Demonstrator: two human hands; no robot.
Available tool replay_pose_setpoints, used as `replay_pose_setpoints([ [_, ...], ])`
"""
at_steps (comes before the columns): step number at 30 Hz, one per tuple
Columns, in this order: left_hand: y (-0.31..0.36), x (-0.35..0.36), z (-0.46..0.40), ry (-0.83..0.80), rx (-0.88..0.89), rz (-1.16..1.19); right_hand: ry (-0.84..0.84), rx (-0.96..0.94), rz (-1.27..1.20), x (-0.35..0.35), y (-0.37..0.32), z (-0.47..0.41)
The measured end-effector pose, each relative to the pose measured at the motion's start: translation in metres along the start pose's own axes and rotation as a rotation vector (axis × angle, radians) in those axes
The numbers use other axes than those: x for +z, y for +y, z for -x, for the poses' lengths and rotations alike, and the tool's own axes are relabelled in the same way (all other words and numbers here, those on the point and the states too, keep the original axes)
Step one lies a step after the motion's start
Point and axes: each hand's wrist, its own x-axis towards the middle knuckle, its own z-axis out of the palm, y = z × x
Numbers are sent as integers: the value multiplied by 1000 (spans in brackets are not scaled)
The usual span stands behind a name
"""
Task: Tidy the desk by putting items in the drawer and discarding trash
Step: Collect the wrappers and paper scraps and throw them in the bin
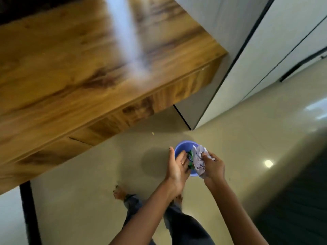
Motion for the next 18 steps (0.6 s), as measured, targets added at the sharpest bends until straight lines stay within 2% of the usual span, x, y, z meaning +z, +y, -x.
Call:
replay_pose_setpoints([
  [3, -15, -8, -43, 115, -82, -67, 29, 170, -39, -20, 22, -49],
  [8, -23, -17, -106, 234, -182, -190, 120, 328, 90, -30, 59, -131],
  [10, -24, -22, -130, 255, -200, -241, 181, 378, 60, -34, 79, -165],
  [12, -24, -26, -151, 280, -219, -278, 169, 438, 50, -39, 100, -198],
  [16, -26, -35, -183, 310, -246, -346, 208, 501, 121, -33, 109, -226],
  [18, -30, -37, -196, 302, -267, -371, 147, 543, 160, -27, 100, -229],
])
